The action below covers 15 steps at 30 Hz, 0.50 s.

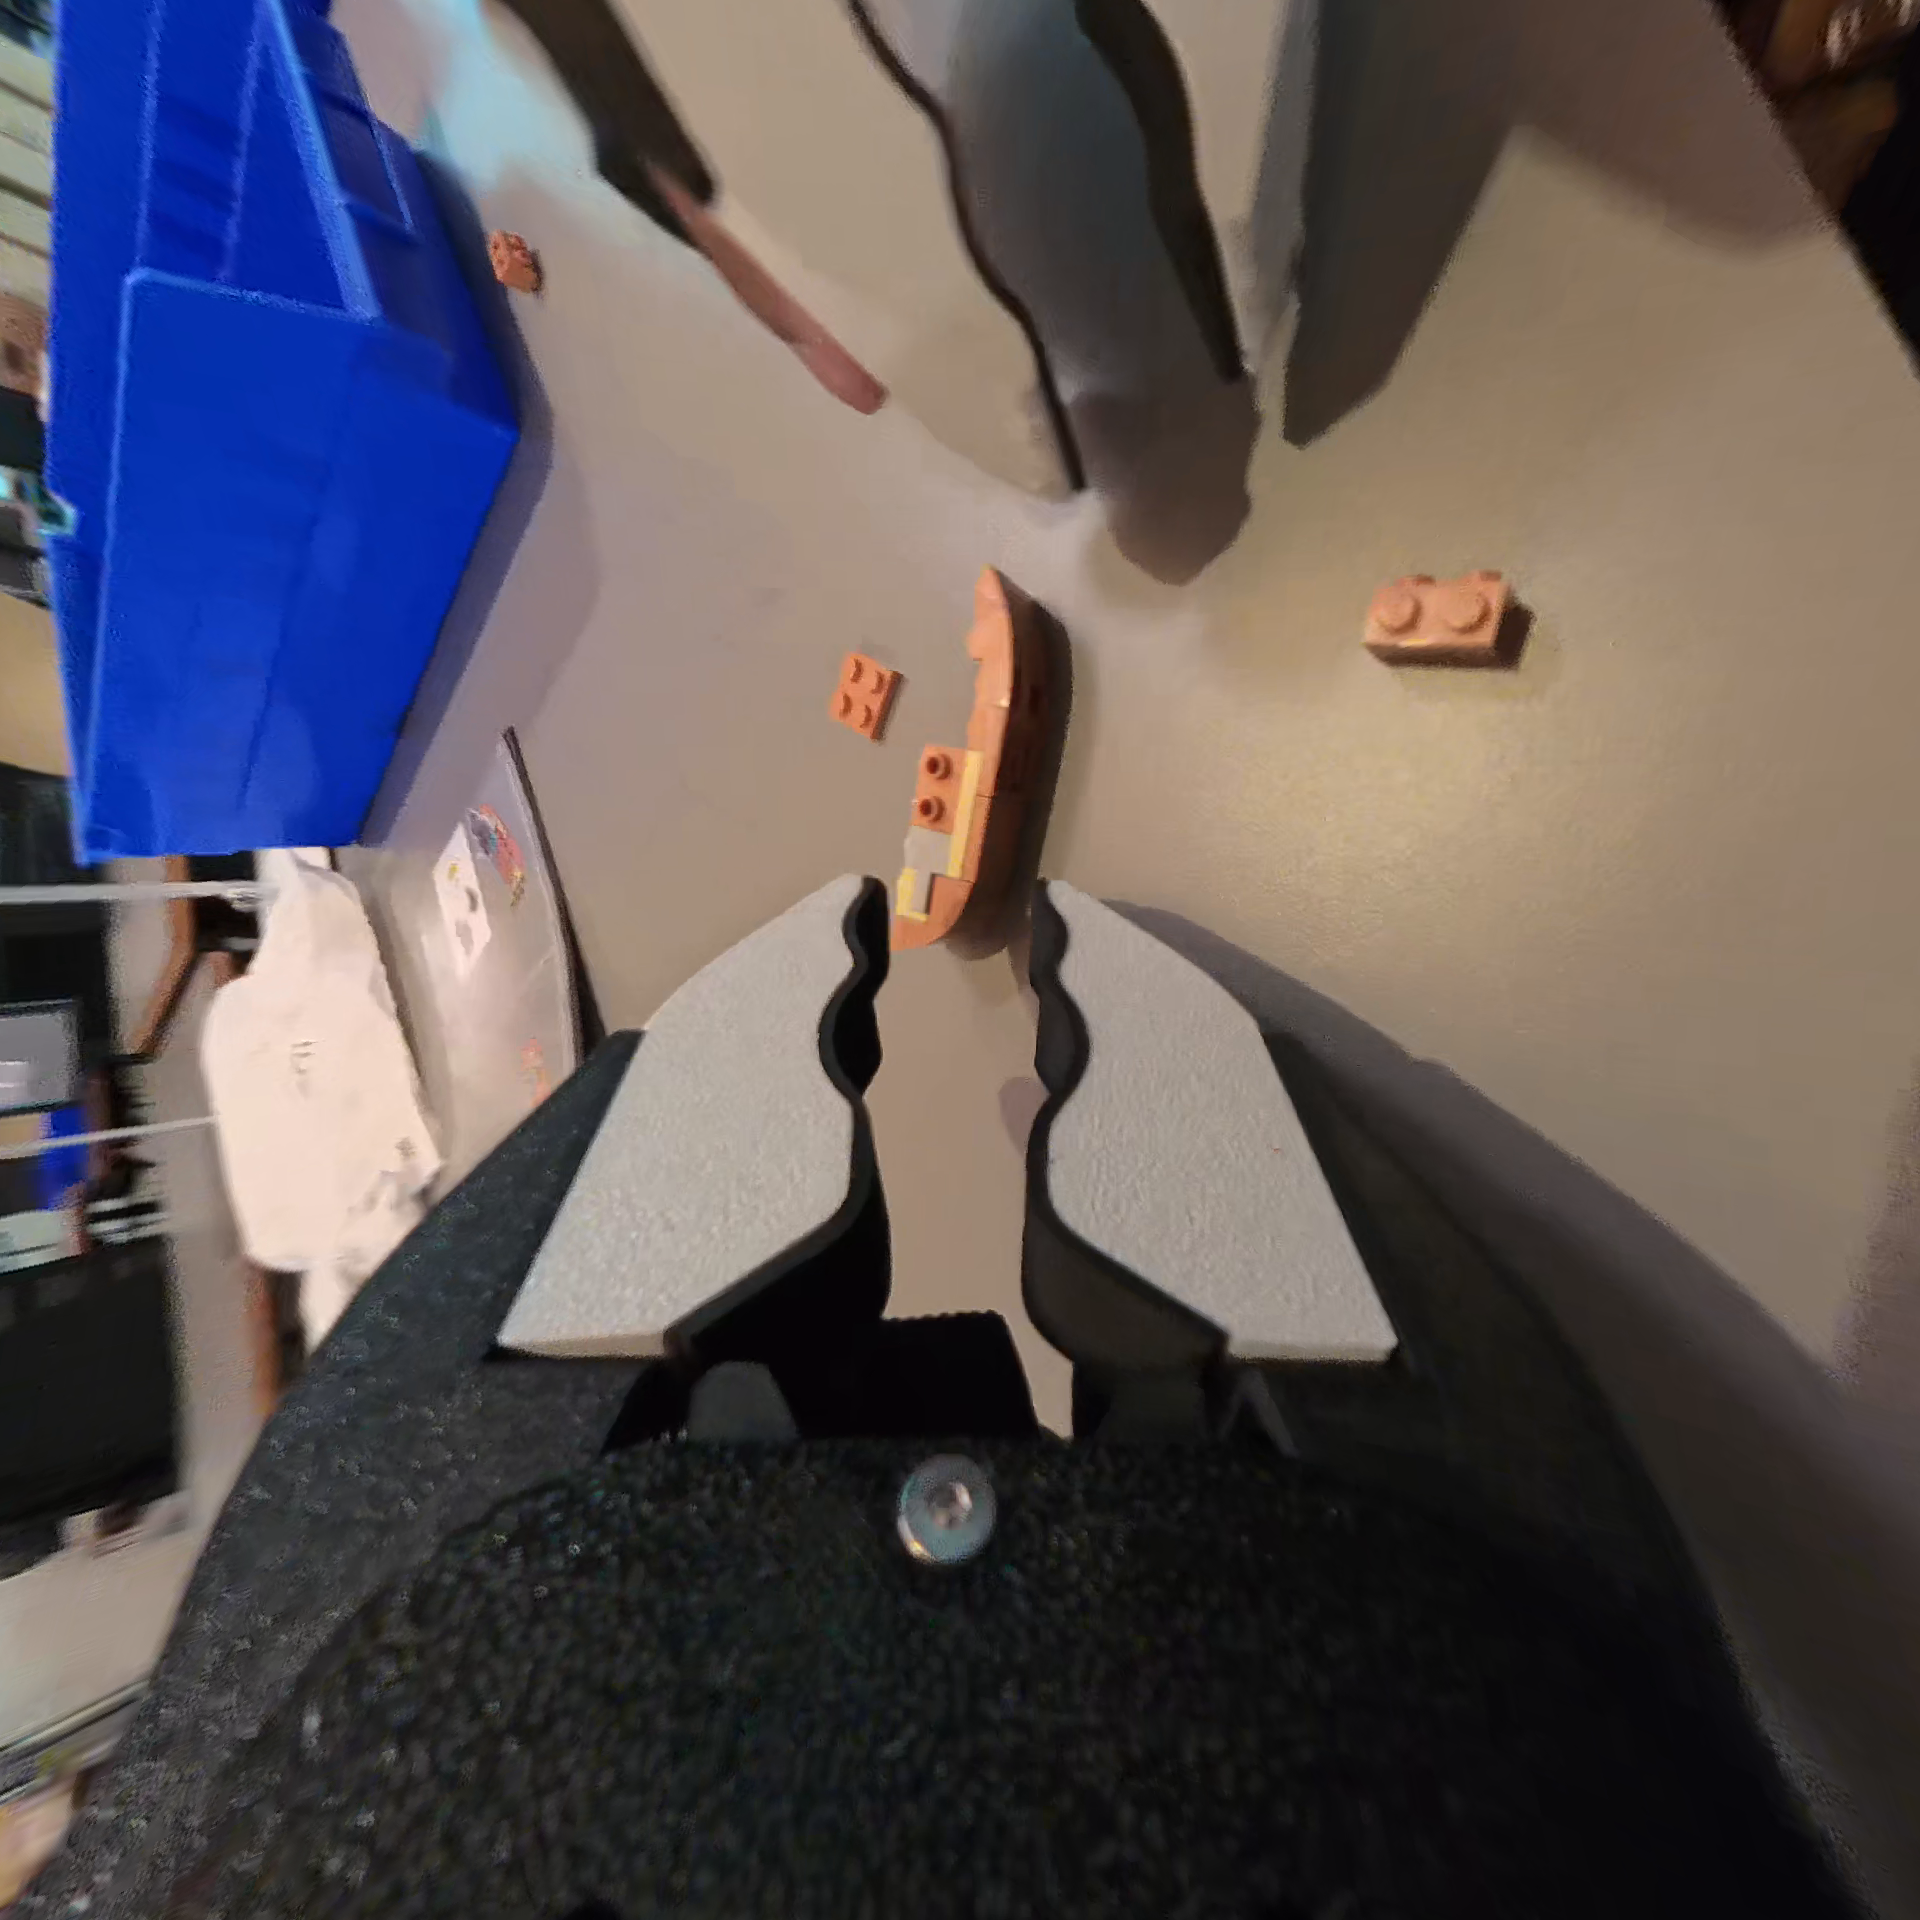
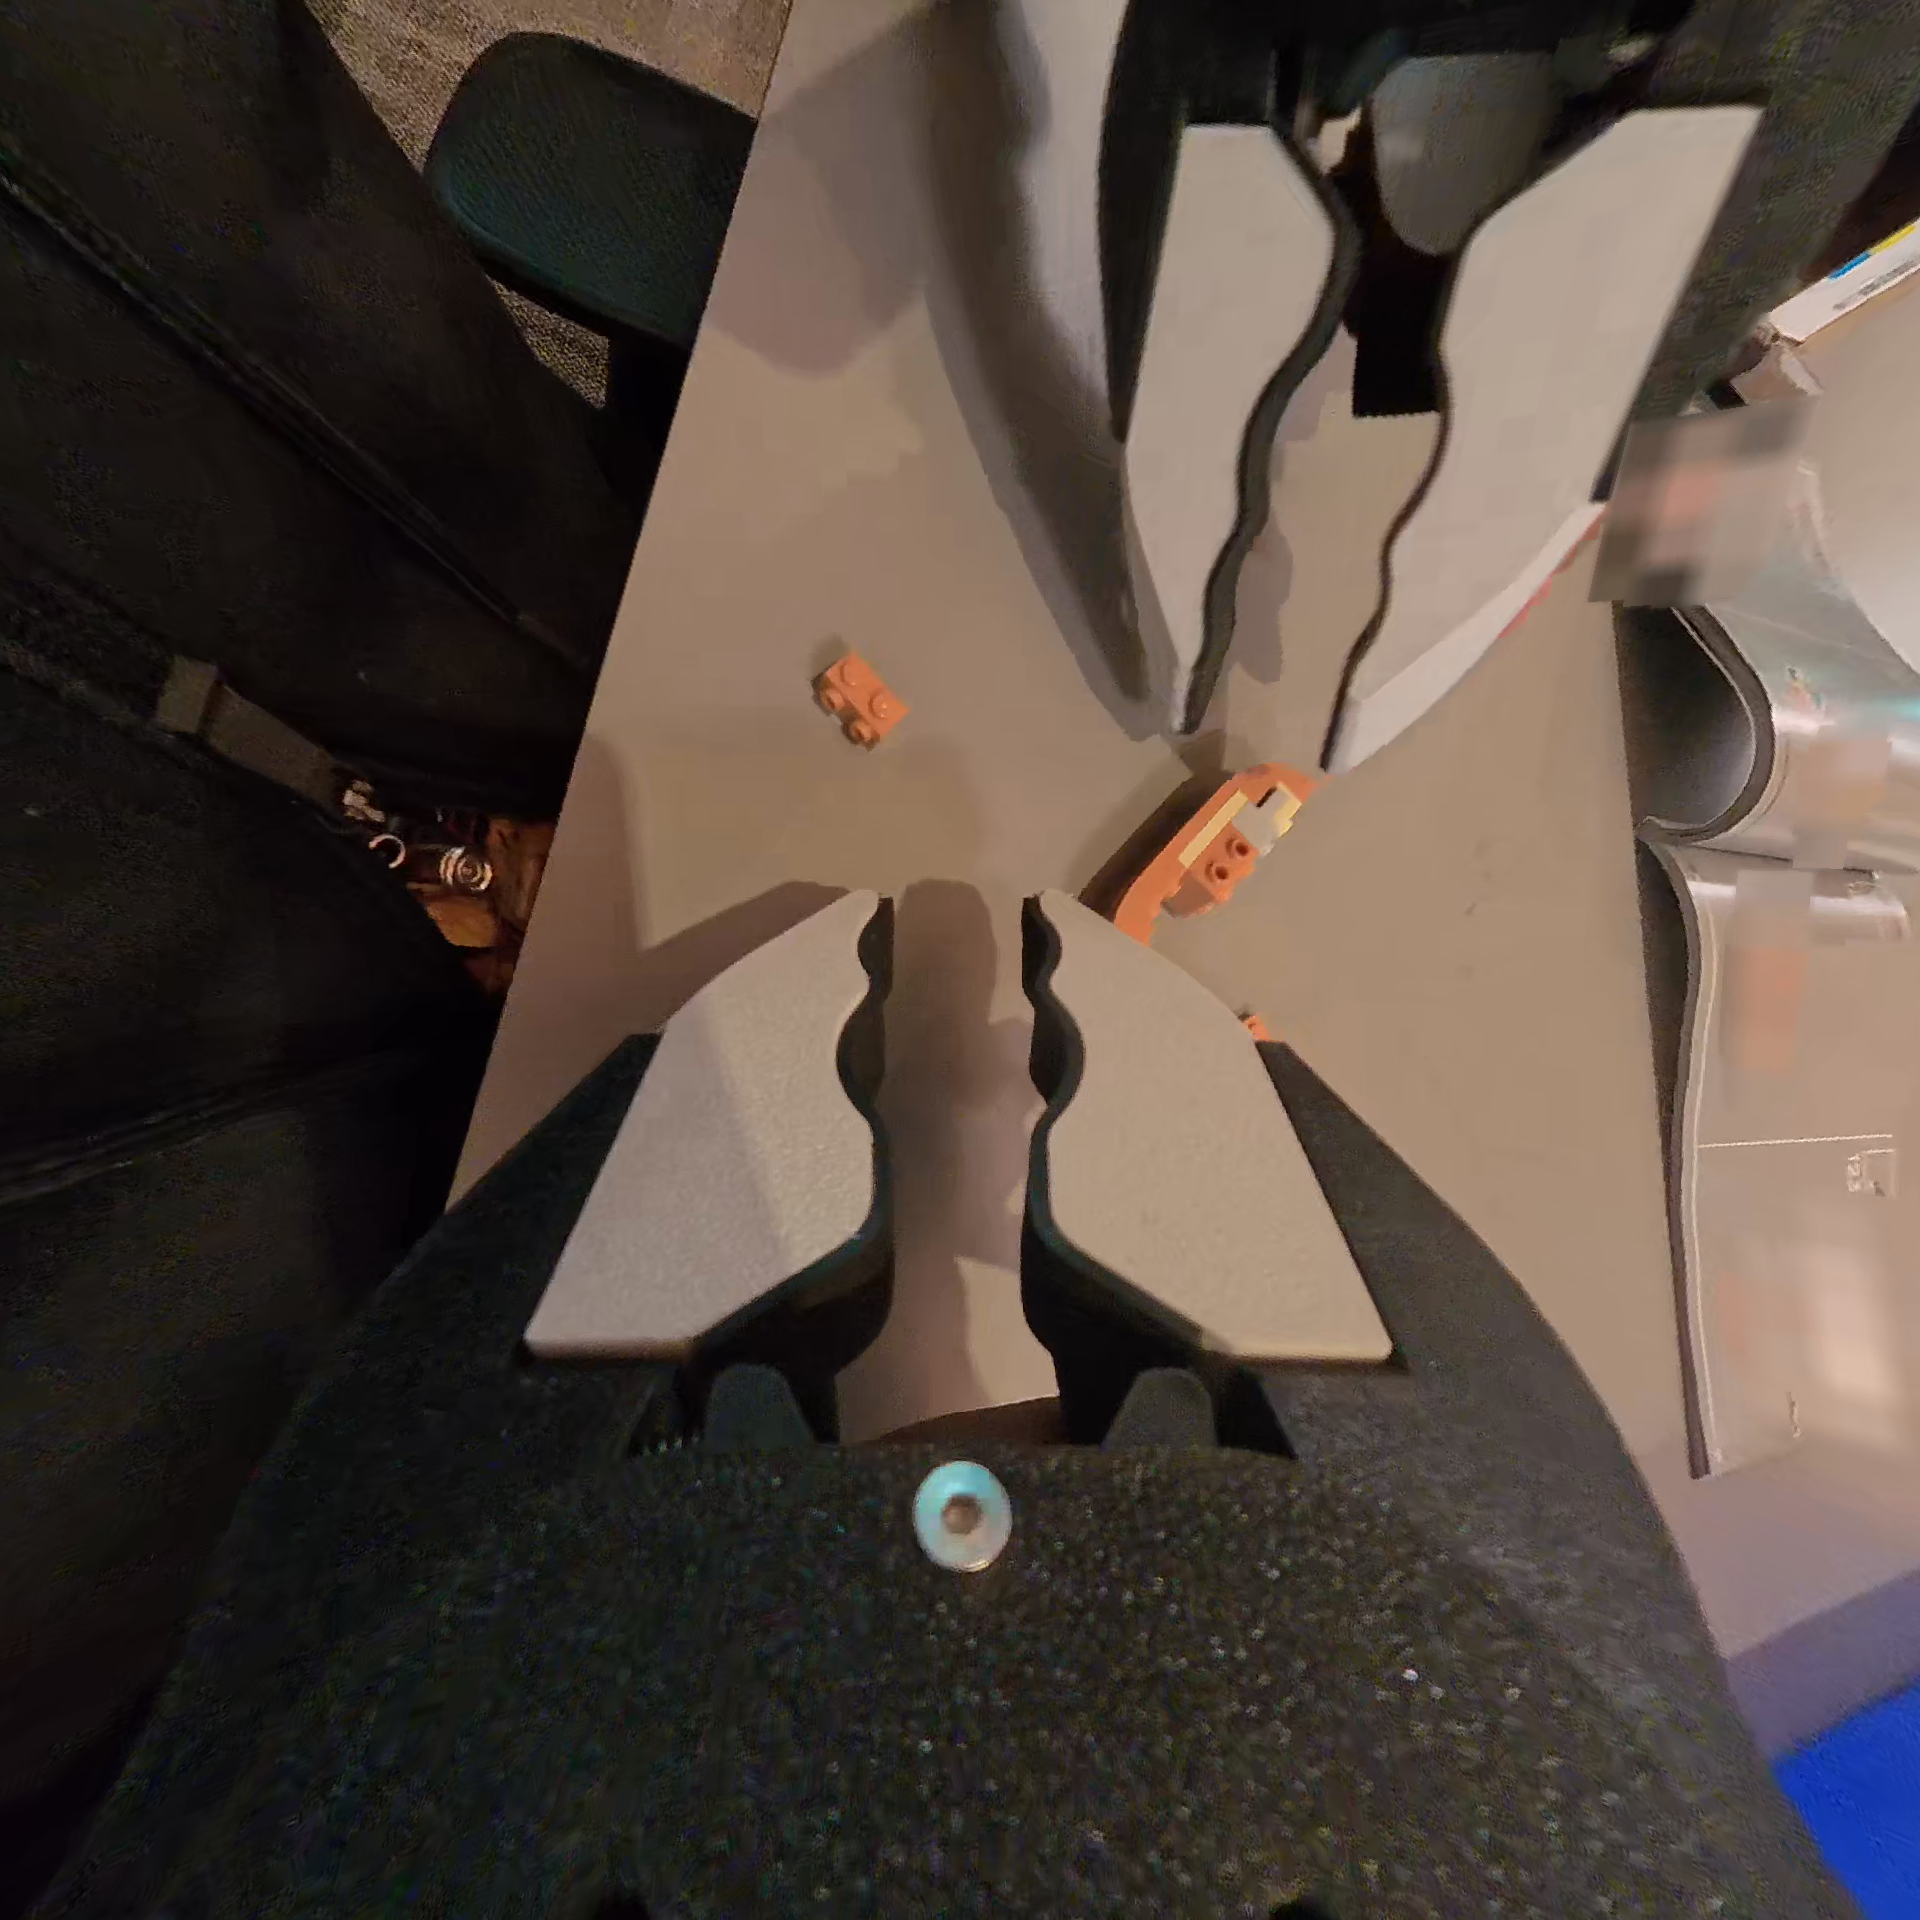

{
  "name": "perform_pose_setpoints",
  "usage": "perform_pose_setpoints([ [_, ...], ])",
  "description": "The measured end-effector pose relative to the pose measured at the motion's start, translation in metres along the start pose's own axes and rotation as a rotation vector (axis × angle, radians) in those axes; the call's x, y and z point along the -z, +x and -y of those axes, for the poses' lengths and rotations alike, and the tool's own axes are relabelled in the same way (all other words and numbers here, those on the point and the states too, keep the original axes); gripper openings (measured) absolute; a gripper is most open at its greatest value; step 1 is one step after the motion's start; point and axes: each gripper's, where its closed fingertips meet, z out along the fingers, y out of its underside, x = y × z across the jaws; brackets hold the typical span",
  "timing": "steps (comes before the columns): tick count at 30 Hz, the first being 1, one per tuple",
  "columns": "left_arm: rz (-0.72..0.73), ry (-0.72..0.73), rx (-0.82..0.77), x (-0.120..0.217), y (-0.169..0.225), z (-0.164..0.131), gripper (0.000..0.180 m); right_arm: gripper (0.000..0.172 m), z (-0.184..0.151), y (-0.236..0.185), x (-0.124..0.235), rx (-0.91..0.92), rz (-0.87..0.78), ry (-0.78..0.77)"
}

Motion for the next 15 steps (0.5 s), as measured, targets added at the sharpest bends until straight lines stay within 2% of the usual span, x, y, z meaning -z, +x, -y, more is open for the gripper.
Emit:
perform_pose_setpoints([
  [6,-0.242,0.163,0.26,-0.006,-0.007,-0.003,0.04,0.023,0.001,0.002,-0.003,0.0,0.001,0.014],
  [8,-0.332,0.18,0.29,-0.011,-0.002,-0.002,0.041,0.023,-0.001,0.001,-0.003,-0.009,0.005,0.018],
  [10,-0.388,0.164,0.269,-0.016,0.006,-0.004,0.034,0.023,-0.002,0.0,-0.004,-0.025,0.009,0.027],
  [12,-0.379,0.161,0.256,-0.02,0.007,-0.003,0.019,0.023,-0.003,0.001,-0.004,-0.035,0.007,0.029],
  [15,-0.264,0.158,0.155,-0.024,0.0,0.0,0.018,0.023,-0.005,0.005,-0.003,-0.048,-0.015,0.03],
])
